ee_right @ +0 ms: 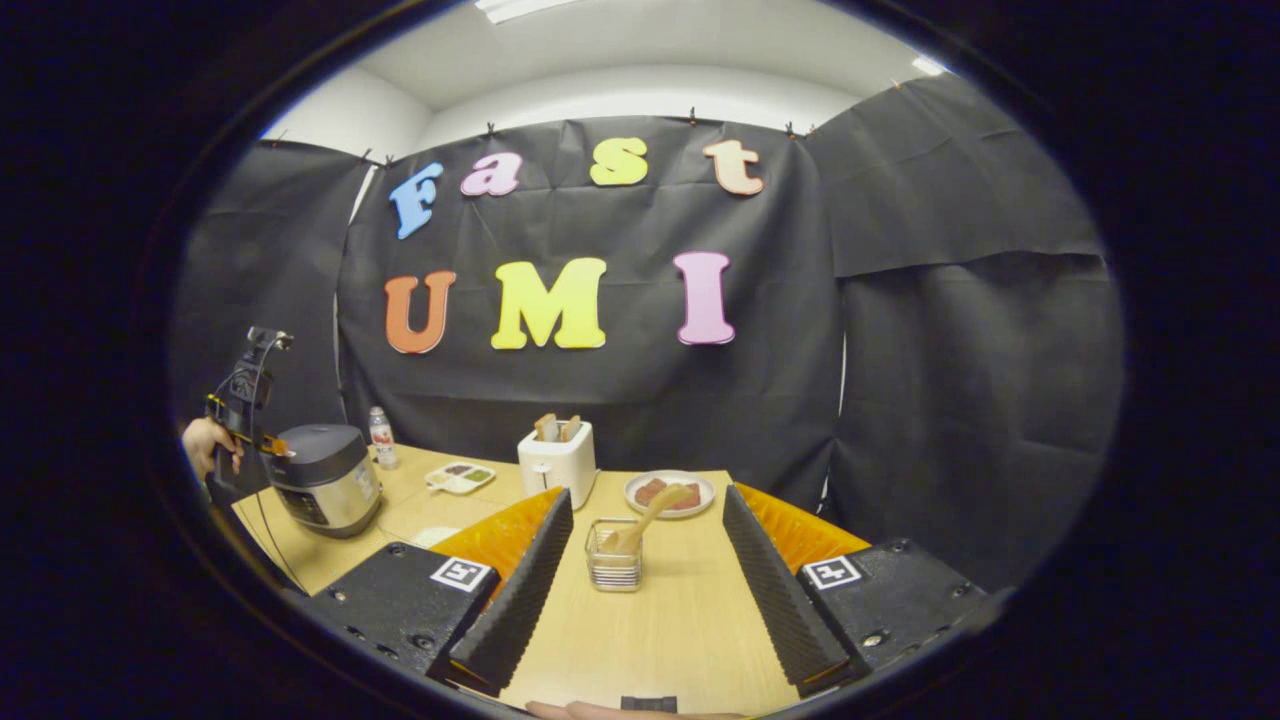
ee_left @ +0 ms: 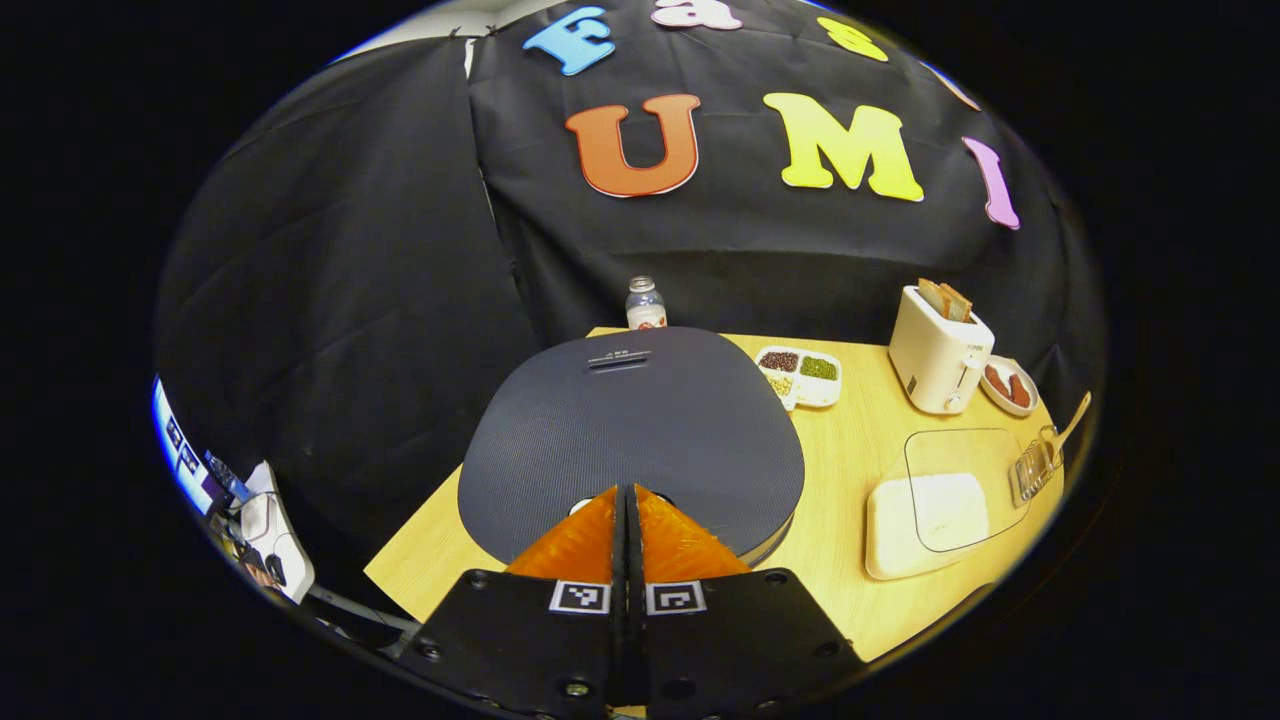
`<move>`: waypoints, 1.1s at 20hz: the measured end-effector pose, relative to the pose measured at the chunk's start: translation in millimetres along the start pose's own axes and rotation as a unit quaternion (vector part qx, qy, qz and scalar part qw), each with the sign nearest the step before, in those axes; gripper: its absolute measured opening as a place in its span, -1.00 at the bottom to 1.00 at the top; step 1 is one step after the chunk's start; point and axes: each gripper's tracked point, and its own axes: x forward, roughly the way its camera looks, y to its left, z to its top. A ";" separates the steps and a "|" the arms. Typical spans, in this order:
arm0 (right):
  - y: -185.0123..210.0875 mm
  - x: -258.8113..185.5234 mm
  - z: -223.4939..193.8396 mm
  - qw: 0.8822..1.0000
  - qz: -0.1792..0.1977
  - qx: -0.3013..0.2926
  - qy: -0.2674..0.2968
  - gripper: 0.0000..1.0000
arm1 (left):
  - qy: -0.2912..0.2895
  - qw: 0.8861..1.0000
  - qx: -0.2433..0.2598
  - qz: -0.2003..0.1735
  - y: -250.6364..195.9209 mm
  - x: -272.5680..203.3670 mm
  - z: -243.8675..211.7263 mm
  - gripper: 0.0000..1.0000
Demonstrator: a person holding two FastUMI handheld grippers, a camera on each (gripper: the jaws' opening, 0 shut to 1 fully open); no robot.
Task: Close the left gripper, press the button to open the rice cooker; take a wooden spoon from the chopstick holder with the right hand, scoop a spoonful of rice and pour it into the rice cooker, then put the wooden spoon back into the chopstick holder.
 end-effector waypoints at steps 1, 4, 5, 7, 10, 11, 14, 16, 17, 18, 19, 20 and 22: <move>-2.9 -1.3 -0.2 1.000 -0.002 -0.008 0.001 0.96 | -0.003 1.000 0.003 0.001 0.6 -1.3 0.3 -1.00; -8.9 -3.8 -2.2 1.000 -0.008 -0.025 0.002 0.96 | -0.029 0.999 0.000 0.018 6.5 -14.9 16.0 -0.99; -11.3 -5.5 -3.7 1.000 -0.009 -0.027 0.003 0.96 | -0.059 0.998 0.007 0.026 9.4 -26.1 28.8 -0.99; -20.4 -9.8 2.4 1.000 -0.023 -0.010 -0.010 0.89 | -0.129 0.990 0.016 0.054 21.2 -57.4 59.2 -0.71; -19.3 -13.8 7.0 0.999 -0.027 -0.007 -0.027 0.96 | -0.155 0.988 -0.002 0.025 9.3 -99.6 67.8 0.90; -18.1 -13.8 5.1 0.999 -0.025 -0.008 -0.027 0.96 | -0.160 0.987 -0.009 0.015 6.0 -110.4 68.9 0.92; -12.8 -15.2 4.4 0.999 -0.020 -0.003 -0.026 0.96 | -0.176 0.984 -0.001 0.002 1.7 -128.7 64.6 0.92; -13.7 -14.9 4.2 0.999 -0.020 0.000 -0.032 0.96 | -0.180 0.984 0.009 0.001 1.7 -140.0 57.2 0.92; -13.0 -13.2 1.7 0.999 -0.020 0.000 -0.035 0.96 | -0.181 0.983 0.012 0.006 4.6 -143.7 52.9 1.00; -13.0 -8.9 -2.7 0.999 -0.022 -0.001 -0.033 0.87 | -0.179 0.984 0.012 0.007 4.0 -148.9 47.4 0.92; -13.6 -4.2 -10.9 0.999 -0.024 -0.002 -0.025 0.96 | -0.182 0.983 0.009 0.002 1.9 -154.7 42.8 0.92; -12.8 2.1 -19.1 1.000 -0.023 0.000 -0.014 0.89 | -0.188 0.982 0.003 -0.007 -1.5 -161.0 39.5 0.92; -14.5 20.3 -27.3 0.999 -0.033 0.009 -0.005 0.96 | -0.202 0.979 -0.006 -0.018 -3.8 -172.9 32.1 0.92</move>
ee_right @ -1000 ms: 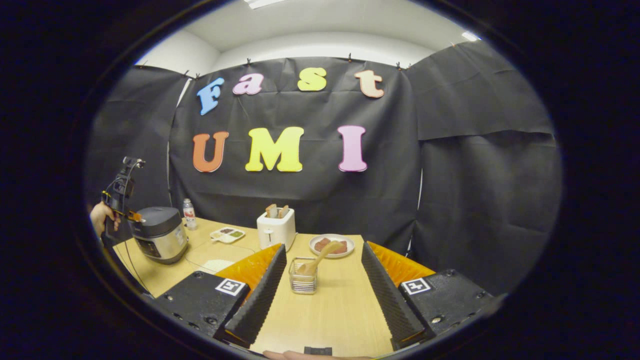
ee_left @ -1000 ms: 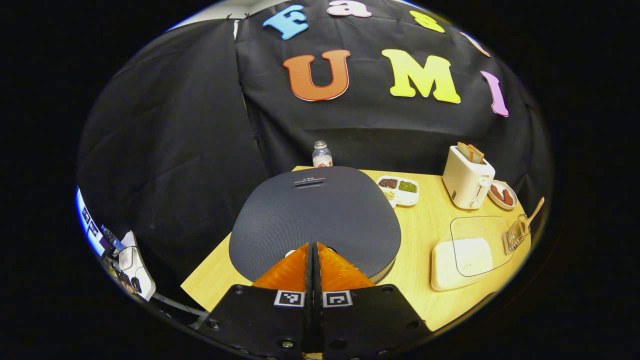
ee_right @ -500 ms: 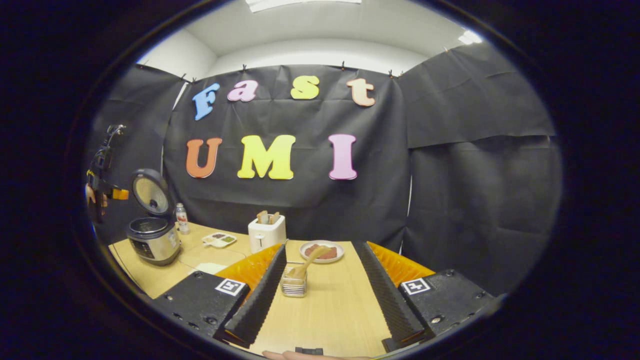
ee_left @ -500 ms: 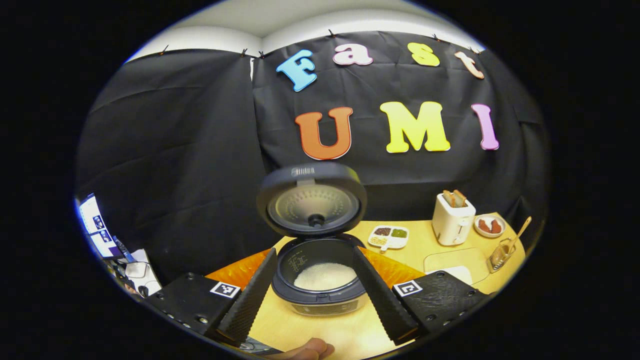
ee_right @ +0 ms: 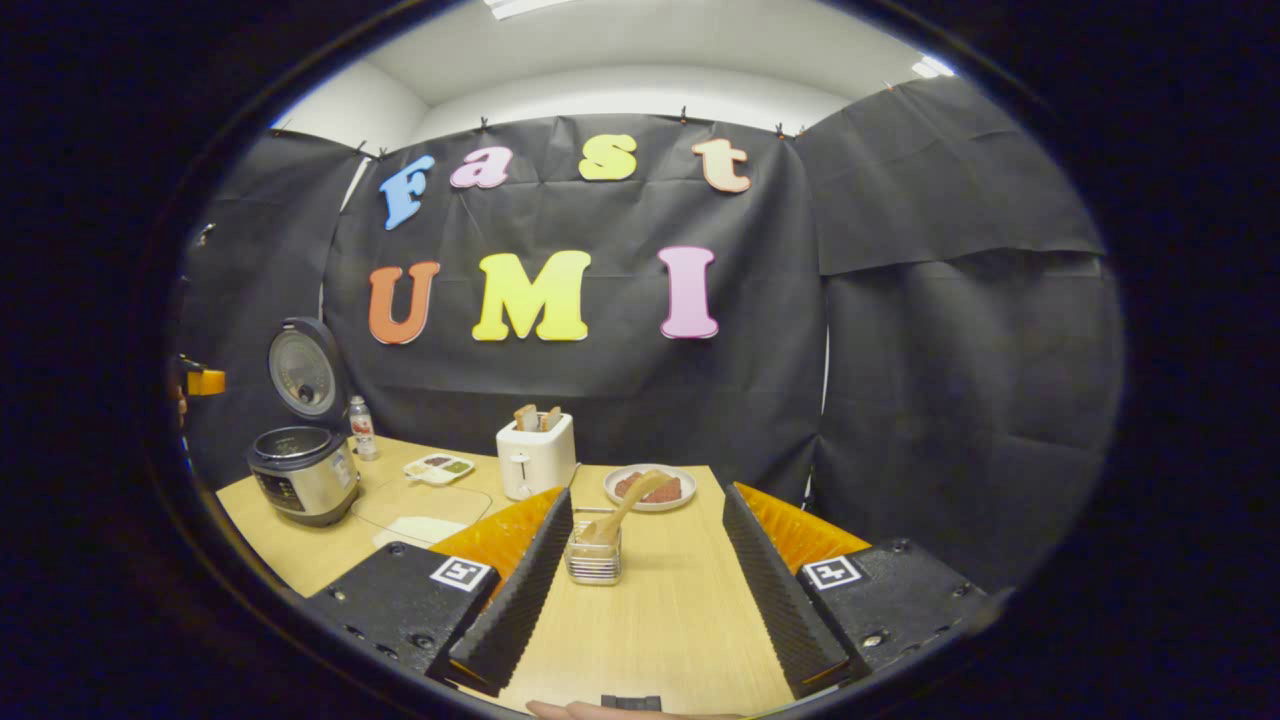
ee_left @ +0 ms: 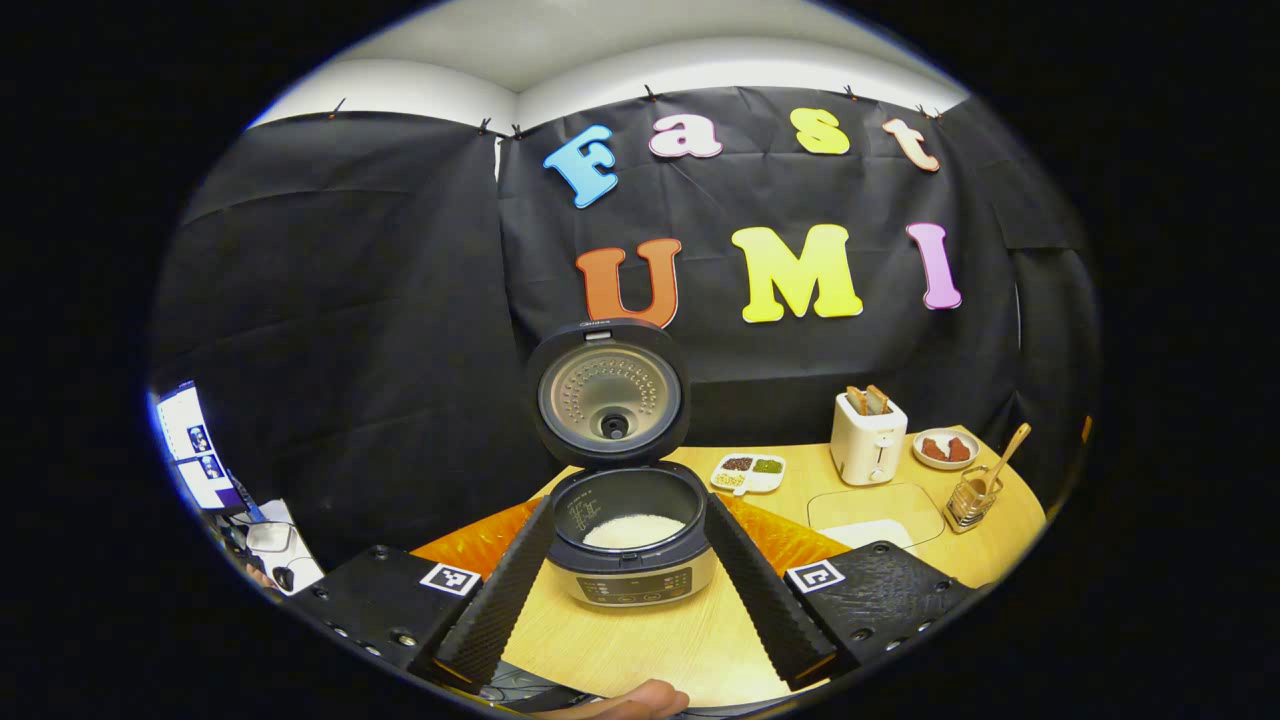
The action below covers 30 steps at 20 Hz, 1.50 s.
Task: Close the left gripper, press the button to open the rice cooker; take a wooden spoon from the chopstick holder with the right hand, scoop a spoonful of rice and pour it into the rice cooker, then put the wooden spoon back into the chopstick holder.
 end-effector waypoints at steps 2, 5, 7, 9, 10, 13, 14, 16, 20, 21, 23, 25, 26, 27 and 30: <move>4.8 22.4 -8.4 1.000 -0.006 0.000 0.007 0.96 | -0.011 1.000 -0.002 -0.008 -2.1 -16.5 -3.1 0.91; 13.9 57.2 -17.1 1.000 -0.006 0.020 0.011 0.89 | -0.034 0.999 -0.005 -0.017 -2.6 -39.3 -2.6 0.92; 11.0 80.9 -23.2 0.999 -0.028 0.034 0.006 1.00 | -0.045 0.998 -0.016 -0.027 -3.6 -53.6 -2.5 1.00; 12.7 102.7 -32.2 0.998 -0.043 0.036 0.003 0.96 | -0.050 0.998 -0.029 -0.035 -3.2 -64.5 -6.5 0.91; 15.3 114.1 -38.6 0.998 -0.042 0.041 0.009 0.96 | -0.053 0.997 -0.034 -0.041 -4.1 -70.5 -9.2 0.91; 20.1 149.2 -67.8 0.996 -0.044 0.053 0.049 0.89 | -0.063 0.996 -0.029 -0.062 -9.2 -84.8 -16.3 0.92; 17.8 160.3 -82.2 0.995 -0.051 0.054 0.072 0.87 | -0.074 0.995 -0.023 -0.063 -8.5 -88.1 -15.8 0.92; 22.1 181.6 -101.4 0.991 -0.052 0.074 0.098 0.96 | -0.085 0.994 -0.014 -0.062 -8.1 -92.8 -21.7 0.92; 27.3 220.5 -115.9 0.988 -0.050 0.106 0.098 0.96 | -0.089 0.994 -0.026 -0.060 -5.7 -102.6 -37.0 0.92; 29.8 227.7 -116.6 0.989 -0.045 0.107 0.092 0.87 | -0.084 0.994 -0.039 -0.057 -5.9 -103.5 -42.7 0.92; 36.5 240.0 -115.7 0.991 -0.025 0.108 0.081 0.56 | -0.073 0.993 -0.060 -0.070 -16.0 -106.0 -52.1 0.92; 39.3 247.2 -122.8 0.990 -0.013 0.108 0.090 0.08 | -0.068 0.992 -0.063 -0.089 -28.8 -107.4 -56.5 0.91; 37.7 247.4 -121.5 0.991 -0.012 0.107 0.085 -0.09 | -0.067 0.992 -0.056 -0.093 -32.1 -106.7 -57.7 0.91; 37.8 248.2 -116.5 0.992 -0.007 0.103 0.076 -0.17 | -0.067 0.992 -0.044 -0.095 -34.4 -106.8 -59.8 0.91; 50.4 240.5 -100.0 0.990 0.020 0.129 0.059 -0.61 | -0.066 0.992 -0.001 -0.107 -50.2 -109.5 -62.9 0.91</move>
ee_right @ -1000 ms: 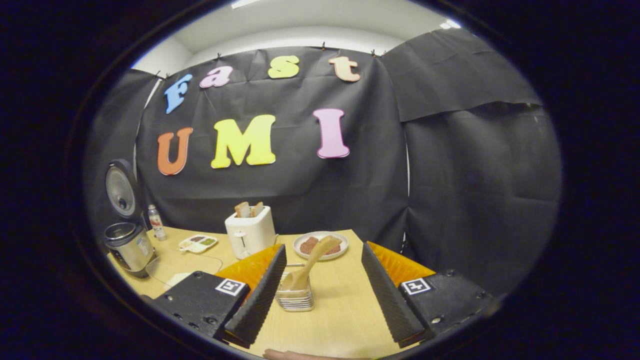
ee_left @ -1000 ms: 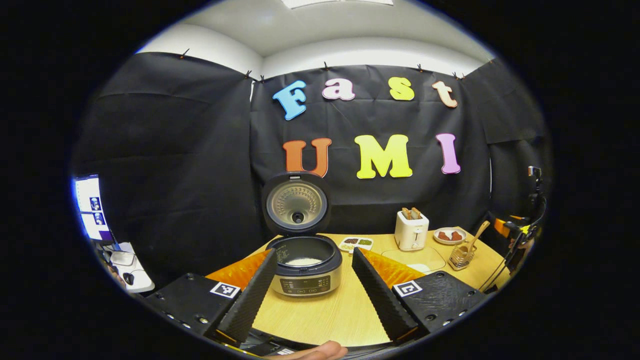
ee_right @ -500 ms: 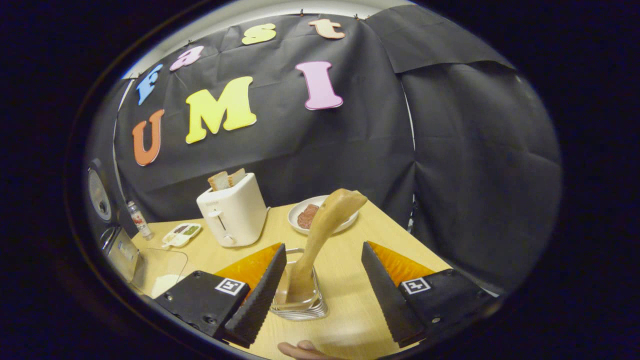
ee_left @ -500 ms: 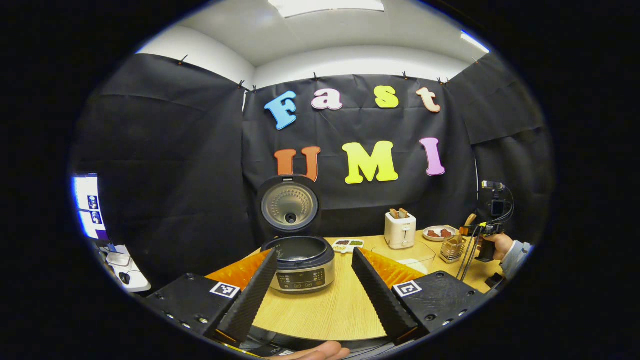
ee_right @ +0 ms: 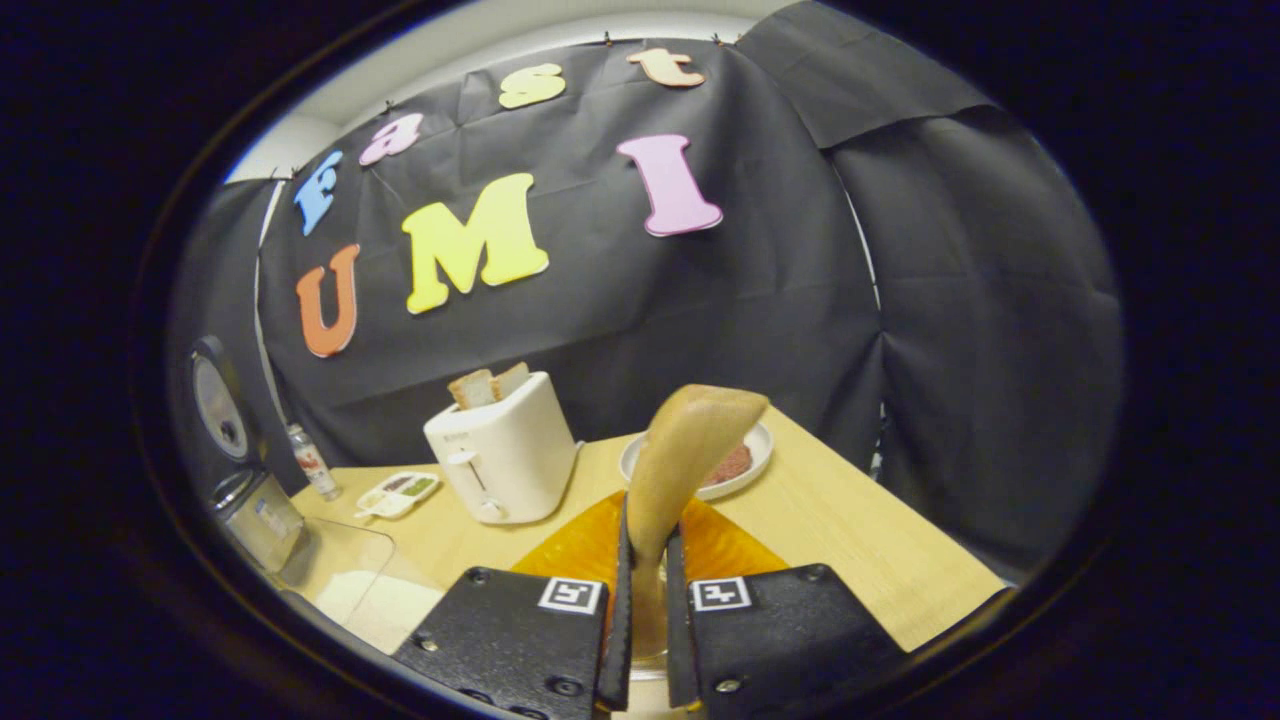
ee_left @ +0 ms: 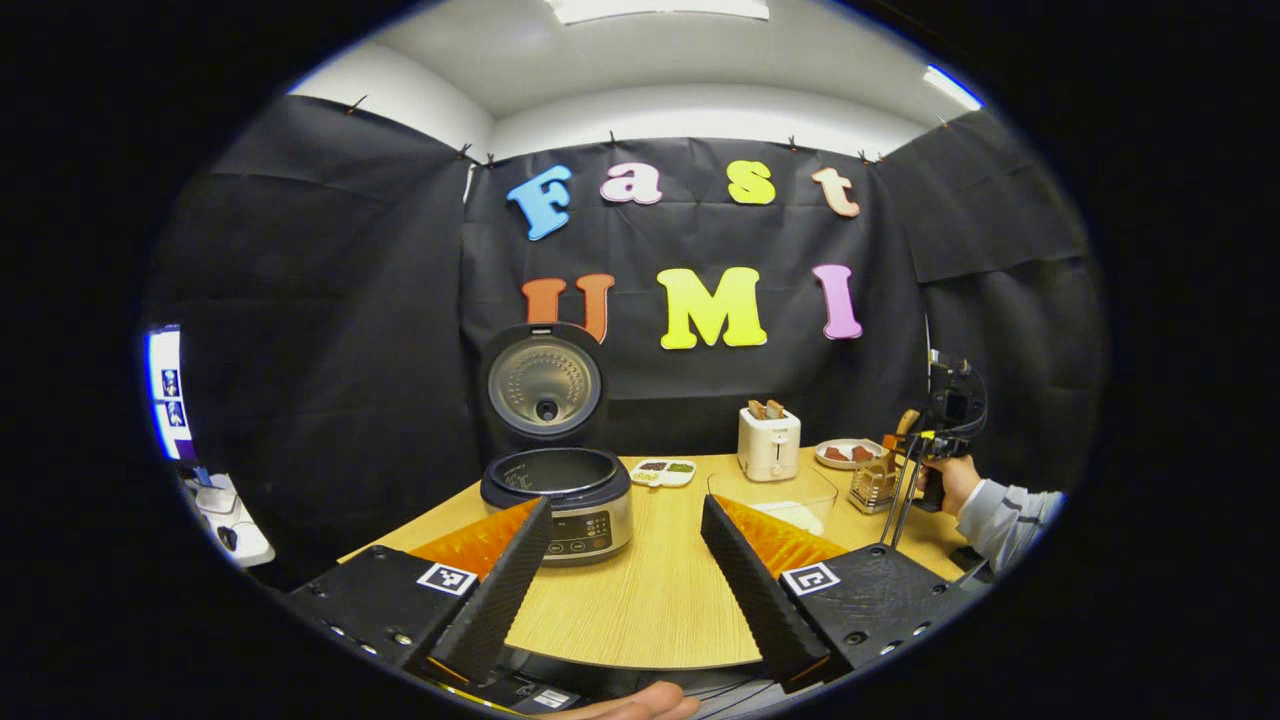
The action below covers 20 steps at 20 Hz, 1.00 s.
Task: Close the left gripper, press the button to open the rice cooker; take a wooden spoon from the chopstick holder with the right hand, scoop a spoonful of rice and pour it into the rice cooker, then put the wooden spoon back into the chopstick holder.
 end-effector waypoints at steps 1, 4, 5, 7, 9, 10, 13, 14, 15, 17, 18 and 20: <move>-2.9 2.5 -0.2 1.000 -0.007 -0.003 -0.003 -0.65 | 0.002 1.000 0.008 -0.001 -2.7 0.9 -0.5 0.91; 9.2 -3.7 15.4 1.000 0.008 -0.024 -0.014 -0.77 | 0.002 1.000 0.008 -0.018 -15.0 0.0 2.3 0.91; 13.1 -9.0 24.0 0.999 0.012 -0.032 -0.022 -0.77 | 0.006 1.000 0.005 -0.024 -18.1 -0.2 0.8 0.91; 22.2 -19.8 43.3 0.998 0.018 -0.043 -0.043 -0.82 | 0.015 0.999 -0.002 -0.031 -18.3 -1.6 -4.0 0.92; 28.2 -29.1 60.0 0.996 0.011 -0.066 -0.058 -0.82 | 0.018 1.000 -0.002 -0.025 -11.8 -2.7 -3.9 0.92; 35.4 -35.8 66.8 0.995 0.013 -0.075 -0.062 -0.82 | 0.017 1.000 0.001 -0.019 -6.5 -3.2 -2.7 0.92; 64.3 -52.8 80.0 0.995 0.035 -0.075 -0.059 -0.83 | 0.014 1.000 -0.002 -0.010 6.4 -8.8 1.7 0.92; 73.8 -57.2 81.4 0.995 0.043 -0.071 -0.056 -0.82 | 0.014 1.000 -0.006 -0.011 8.5 -10.4 2.6 0.92; 85.3 -61.1 82.7 0.995 0.055 -0.067 -0.053 -0.83 | 0.014 1.000 -0.011 -0.010 10.9 -11.5 3.1 0.92; 108.0 -66.1 82.8 0.994 0.078 -0.061 -0.048 -0.83 | 0.013 1.000 -0.020 -0.009 16.5 -14.6 2.8 0.92; 120.1 -67.6 80.1 0.993 0.091 -0.057 -0.043 -0.82 | 0.012 1.000 -0.025 -0.007 18.9 -14.8 2.7 0.92; 143.7 -72.3 76.5 0.991 0.116 -0.050 -0.035 -0.82 | 0.016 0.999 -0.032 -0.011 17.1 -13.8 -2.0 0.92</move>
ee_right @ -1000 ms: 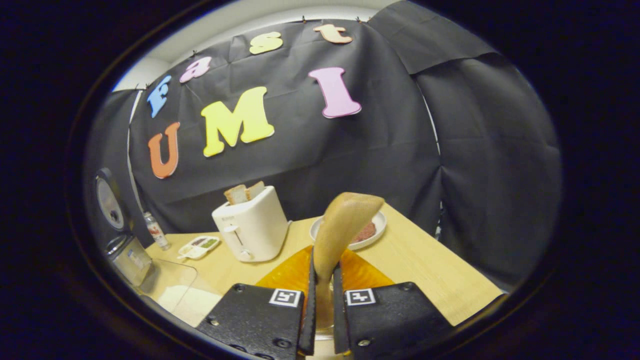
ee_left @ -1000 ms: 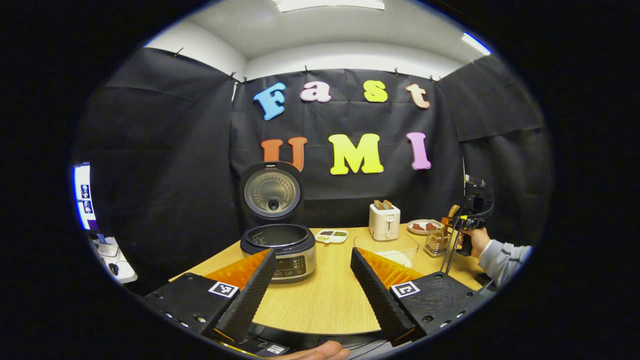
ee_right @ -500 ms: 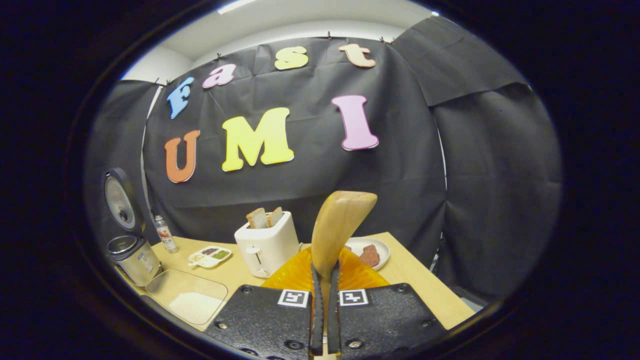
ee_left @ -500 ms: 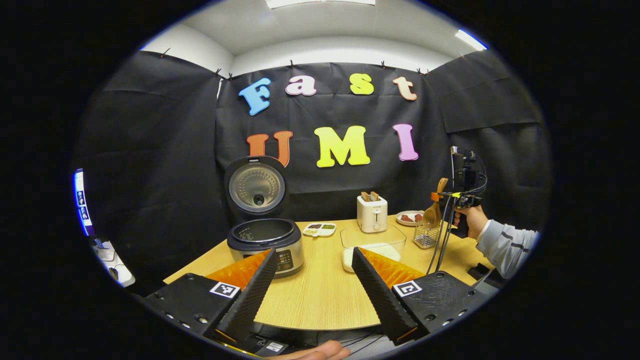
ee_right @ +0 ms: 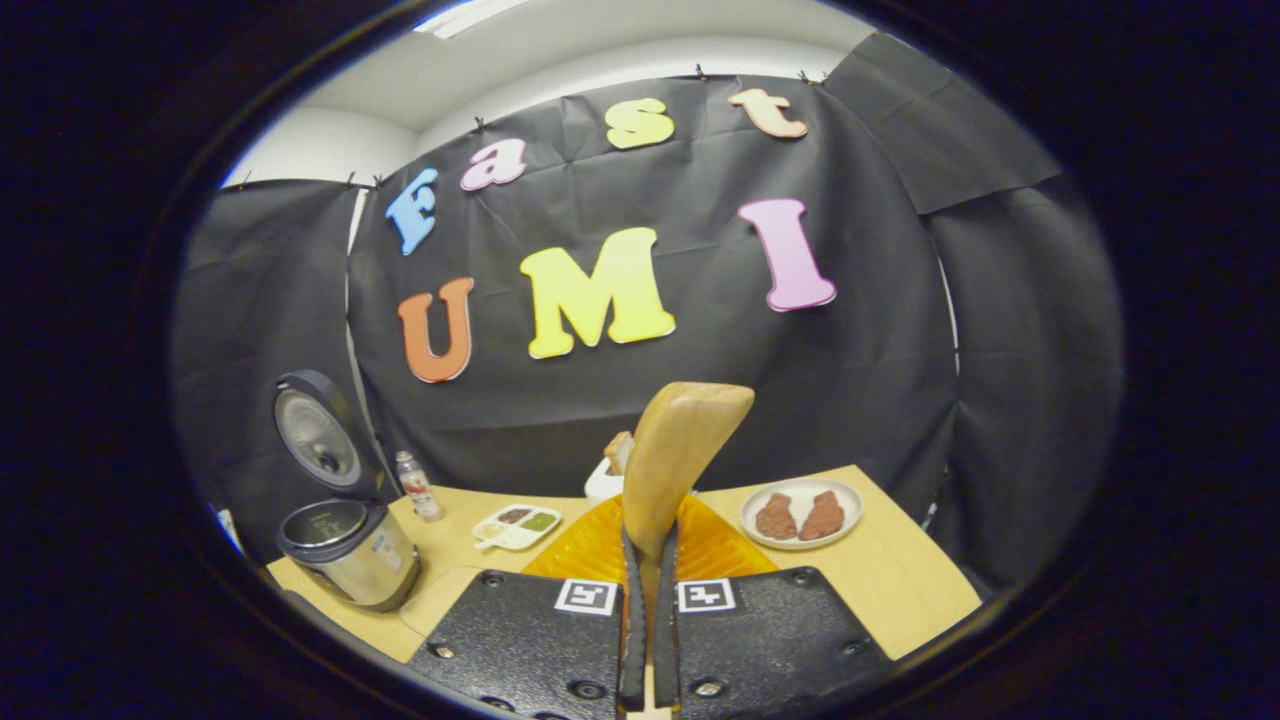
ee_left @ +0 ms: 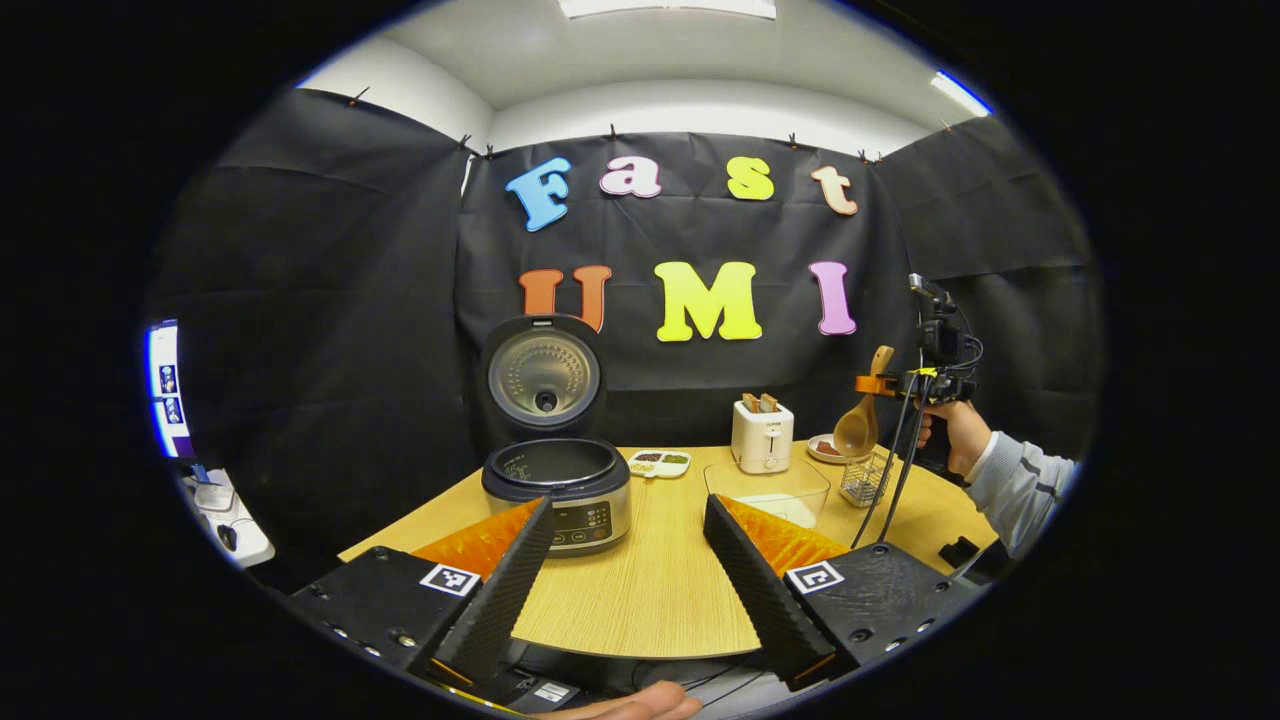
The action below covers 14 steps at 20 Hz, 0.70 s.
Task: Close the left gripper, press the button to open the rice cooker; take a wooden spoon from the chopstick holder with the right hand, scoop a spoonful of rice and pour it into the rice cooker, then put the wooden spoon back into the chopstick holder.
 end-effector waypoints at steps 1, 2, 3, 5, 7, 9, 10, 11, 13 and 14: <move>7.5 1.4 -1.0 1.000 0.005 0.000 0.002 -0.82 | 0.004 1.000 0.000 -0.002 -1.8 0.9 -2.0 0.92; 13.3 3.7 -5.1 1.000 0.006 -0.005 0.008 -0.82 | 0.008 1.000 0.002 -0.004 -2.6 1.6 -4.6 0.92; 21.0 4.8 -6.3 1.000 0.009 -0.007 0.010 -0.91 | 0.009 1.000 0.006 -0.005 -4.2 3.1 -5.9 0.92; 39.1 8.9 -8.2 1.000 0.017 0.001 0.011 -0.83 | 0.012 1.000 0.011 -0.008 -7.6 5.1 -9.1 0.92; 49.1 17.1 -20.4 1.000 0.010 0.007 0.021 -0.83 | 0.013 1.000 0.008 -0.011 -10.7 6.2 -8.5 0.92; 60.0 27.5 -38.1 0.999 0.000 -0.002 0.035 -0.83 | 0.020 1.000 0.002 -0.024 -18.8 7.7 -10.6 0.92; 66.7 33.7 -49.2 0.999 -0.002 -0.010 0.043 -0.82 | 0.021 0.999 0.003 -0.027 -20.7 8.7 -10.6 0.92; 75.8 39.2 -60.0 0.998 0.001 -0.018 0.052 -0.82 | 0.020 0.999 0.004 -0.025 -19.0 9.7 -8.3 0.92; 86.9 50.1 -84.9 0.997 0.001 -0.036 0.070 -0.82 | 0.016 1.000 0.002 -0.024 -14.6 10.6 -5.9 0.92; 87.4 55.6 -99.6 0.996 -0.004 -0.045 0.082 -0.82 | 0.013 1.000 -0.003 -0.027 -14.5 10.2 -6.4 0.92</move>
